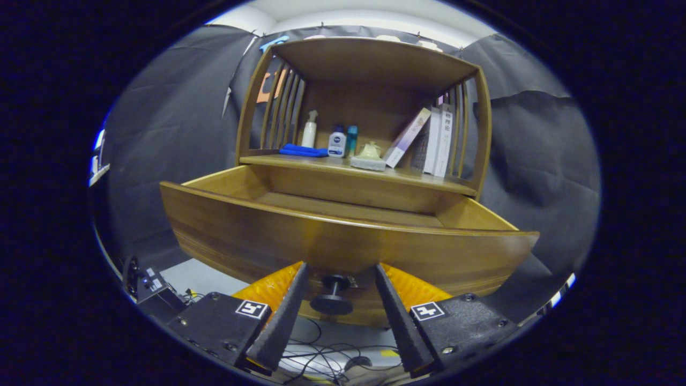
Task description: Pull open the drawer, take out the items inside it, and place them on the countertop above the cabinet.
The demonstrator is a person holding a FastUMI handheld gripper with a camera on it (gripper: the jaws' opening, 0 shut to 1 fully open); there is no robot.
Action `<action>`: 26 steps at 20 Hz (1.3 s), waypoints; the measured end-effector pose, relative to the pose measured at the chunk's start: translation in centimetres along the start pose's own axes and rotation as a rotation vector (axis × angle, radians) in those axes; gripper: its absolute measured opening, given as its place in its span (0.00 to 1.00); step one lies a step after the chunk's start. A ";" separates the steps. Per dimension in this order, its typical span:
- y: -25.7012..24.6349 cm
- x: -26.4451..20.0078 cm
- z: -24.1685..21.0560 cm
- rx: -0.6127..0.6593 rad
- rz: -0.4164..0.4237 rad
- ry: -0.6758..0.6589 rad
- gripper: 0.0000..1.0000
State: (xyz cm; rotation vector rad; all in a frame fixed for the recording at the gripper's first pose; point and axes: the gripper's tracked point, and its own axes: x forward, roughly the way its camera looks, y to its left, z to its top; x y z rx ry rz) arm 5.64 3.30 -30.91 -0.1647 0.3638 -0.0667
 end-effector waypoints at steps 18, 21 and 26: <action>-0.8 11.9 4.6 0.010 -0.001 -0.022 0.83; -0.8 13.2 5.0 0.021 -0.003 -0.016 0.83; -1.0 15.8 5.7 0.049 -0.016 -0.004 0.83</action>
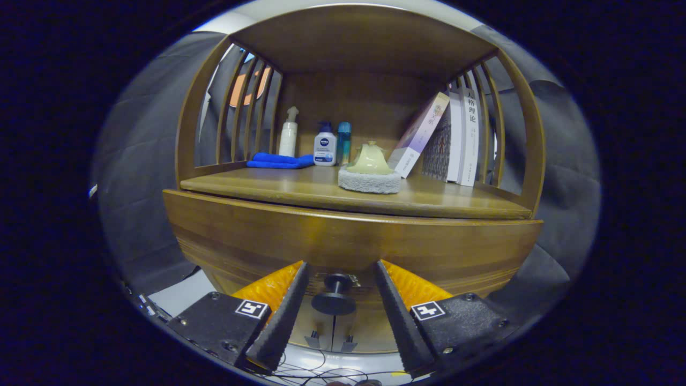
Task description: Pull open the drawer, take out the items inside it, and place them on the countertop above the cabinet.
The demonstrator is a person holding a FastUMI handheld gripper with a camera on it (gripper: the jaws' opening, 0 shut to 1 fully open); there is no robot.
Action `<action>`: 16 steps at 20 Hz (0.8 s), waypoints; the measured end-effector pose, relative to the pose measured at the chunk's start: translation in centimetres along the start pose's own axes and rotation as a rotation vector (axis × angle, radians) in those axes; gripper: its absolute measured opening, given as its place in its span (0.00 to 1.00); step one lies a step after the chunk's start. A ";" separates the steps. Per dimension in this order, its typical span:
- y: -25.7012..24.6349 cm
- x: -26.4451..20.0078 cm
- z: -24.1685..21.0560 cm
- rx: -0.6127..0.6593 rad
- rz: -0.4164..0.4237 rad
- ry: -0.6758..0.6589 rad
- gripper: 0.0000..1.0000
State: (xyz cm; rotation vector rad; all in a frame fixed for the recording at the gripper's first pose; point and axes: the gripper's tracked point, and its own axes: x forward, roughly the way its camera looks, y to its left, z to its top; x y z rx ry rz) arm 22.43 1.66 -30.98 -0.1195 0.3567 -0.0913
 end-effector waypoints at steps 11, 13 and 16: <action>-0.8 0.3 -0.2 -0.012 0.004 0.066 0.84; -1.8 -1.1 0.9 0.019 0.008 0.048 0.85; -3.7 -2.7 1.9 -0.006 -0.010 0.030 0.85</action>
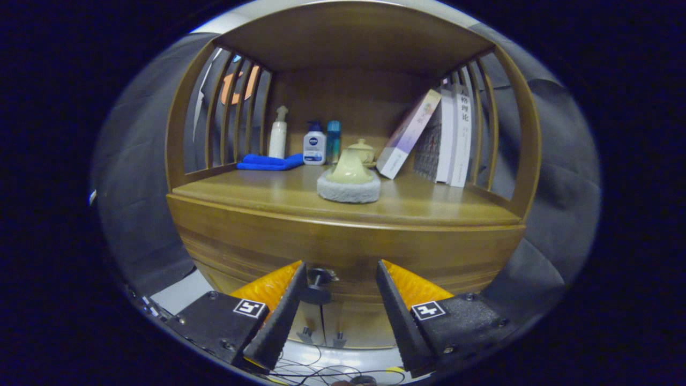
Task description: Pull open the drawer, take out the items inside it, and place them on the countertop above the cabinet.
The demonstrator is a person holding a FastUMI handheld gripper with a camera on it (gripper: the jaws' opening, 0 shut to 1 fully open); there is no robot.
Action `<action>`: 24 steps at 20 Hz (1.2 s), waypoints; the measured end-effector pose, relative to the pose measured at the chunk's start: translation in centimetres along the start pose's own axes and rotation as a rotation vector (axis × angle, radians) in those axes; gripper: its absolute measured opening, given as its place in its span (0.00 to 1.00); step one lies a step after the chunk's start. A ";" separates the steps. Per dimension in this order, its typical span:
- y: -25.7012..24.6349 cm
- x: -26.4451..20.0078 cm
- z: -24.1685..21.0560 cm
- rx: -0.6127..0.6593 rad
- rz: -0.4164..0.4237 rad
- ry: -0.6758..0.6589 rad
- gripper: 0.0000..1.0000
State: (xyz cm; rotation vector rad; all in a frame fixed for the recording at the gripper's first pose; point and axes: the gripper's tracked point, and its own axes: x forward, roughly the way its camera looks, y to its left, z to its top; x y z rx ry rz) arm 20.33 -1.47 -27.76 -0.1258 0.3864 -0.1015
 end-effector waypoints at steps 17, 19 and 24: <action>-4.3 -23.1 11.1 -0.013 0.185 -0.198 0.90; -4.4 -26.4 12.8 -0.009 0.217 -0.251 1.00; -6.5 -33.1 14.9 0.027 0.242 -0.336 1.00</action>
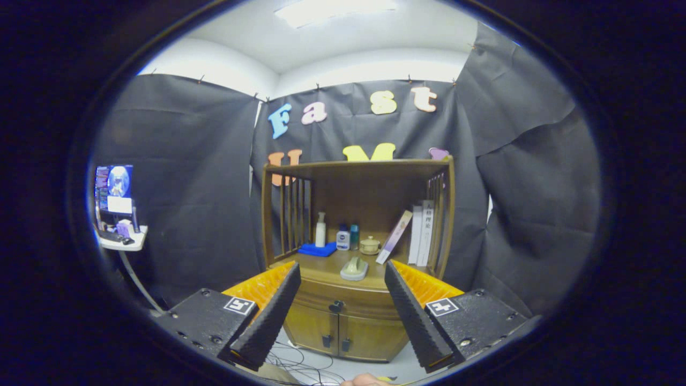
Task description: Pull open the drawer, take out the items inside it, and place them on the countertop above the cabinet.
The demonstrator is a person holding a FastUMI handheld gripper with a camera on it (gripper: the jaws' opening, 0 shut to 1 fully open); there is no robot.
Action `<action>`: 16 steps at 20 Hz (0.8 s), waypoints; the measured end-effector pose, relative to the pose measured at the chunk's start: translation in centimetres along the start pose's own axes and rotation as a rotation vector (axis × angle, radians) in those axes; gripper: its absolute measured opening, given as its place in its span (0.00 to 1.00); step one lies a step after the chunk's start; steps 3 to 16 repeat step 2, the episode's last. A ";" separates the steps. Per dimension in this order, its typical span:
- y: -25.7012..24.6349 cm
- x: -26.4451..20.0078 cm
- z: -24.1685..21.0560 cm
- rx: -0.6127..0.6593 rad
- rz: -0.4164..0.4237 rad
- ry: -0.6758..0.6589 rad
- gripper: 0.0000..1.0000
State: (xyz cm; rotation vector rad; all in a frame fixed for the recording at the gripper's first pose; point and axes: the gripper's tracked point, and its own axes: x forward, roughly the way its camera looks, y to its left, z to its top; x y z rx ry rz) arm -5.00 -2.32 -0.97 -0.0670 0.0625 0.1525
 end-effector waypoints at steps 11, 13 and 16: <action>-1.0 -2.1 1.2 -0.019 -0.019 -0.033 1.00; -1.0 -2.1 1.2 -0.019 -0.019 -0.033 1.00; -1.0 -2.1 1.2 -0.019 -0.019 -0.033 1.00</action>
